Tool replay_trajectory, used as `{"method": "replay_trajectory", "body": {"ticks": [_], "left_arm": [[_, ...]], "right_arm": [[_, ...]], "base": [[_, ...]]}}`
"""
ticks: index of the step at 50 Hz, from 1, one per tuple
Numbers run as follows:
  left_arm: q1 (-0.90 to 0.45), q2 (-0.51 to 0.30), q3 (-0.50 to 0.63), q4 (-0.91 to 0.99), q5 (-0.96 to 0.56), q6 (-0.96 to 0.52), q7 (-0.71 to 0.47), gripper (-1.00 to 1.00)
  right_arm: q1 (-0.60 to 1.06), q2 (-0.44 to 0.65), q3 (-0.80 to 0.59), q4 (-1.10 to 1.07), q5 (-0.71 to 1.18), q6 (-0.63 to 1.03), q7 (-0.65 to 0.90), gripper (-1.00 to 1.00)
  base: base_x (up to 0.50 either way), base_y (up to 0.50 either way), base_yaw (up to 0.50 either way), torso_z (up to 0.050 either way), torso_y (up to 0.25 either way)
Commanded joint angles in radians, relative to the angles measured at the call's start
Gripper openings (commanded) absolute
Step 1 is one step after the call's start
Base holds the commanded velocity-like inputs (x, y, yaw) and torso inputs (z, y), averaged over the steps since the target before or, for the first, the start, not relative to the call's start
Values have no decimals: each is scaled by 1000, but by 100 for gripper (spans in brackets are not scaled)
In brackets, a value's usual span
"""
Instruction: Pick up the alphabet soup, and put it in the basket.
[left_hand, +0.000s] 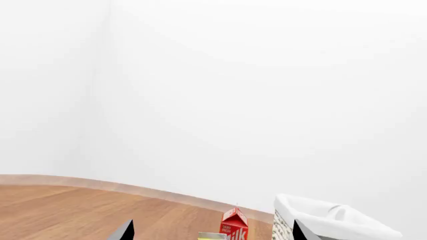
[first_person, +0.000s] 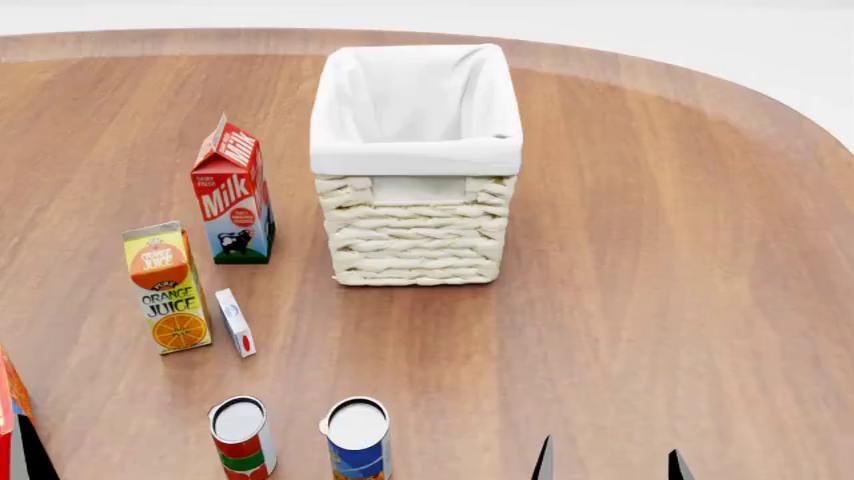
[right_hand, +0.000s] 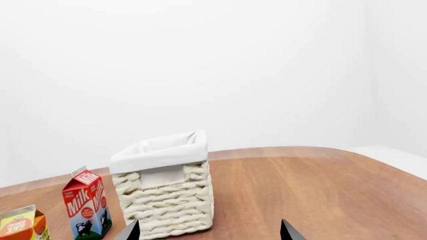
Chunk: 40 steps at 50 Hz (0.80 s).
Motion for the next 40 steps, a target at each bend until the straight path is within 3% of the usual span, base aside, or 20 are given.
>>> {"method": "replay_trajectory", "body": {"ticks": [1,40], "left_arm": [[-1,-3,6,-3,1,3,-5,100],[1,-18,17,0,-3,11,-23,100]], "right_arm": [[1,4,-6,3,5,-4,1,100],[3,17,-20,7,12,-12,16,100]], "base": [[223,0,0,0,0],[228,0,0,0,0]]}}
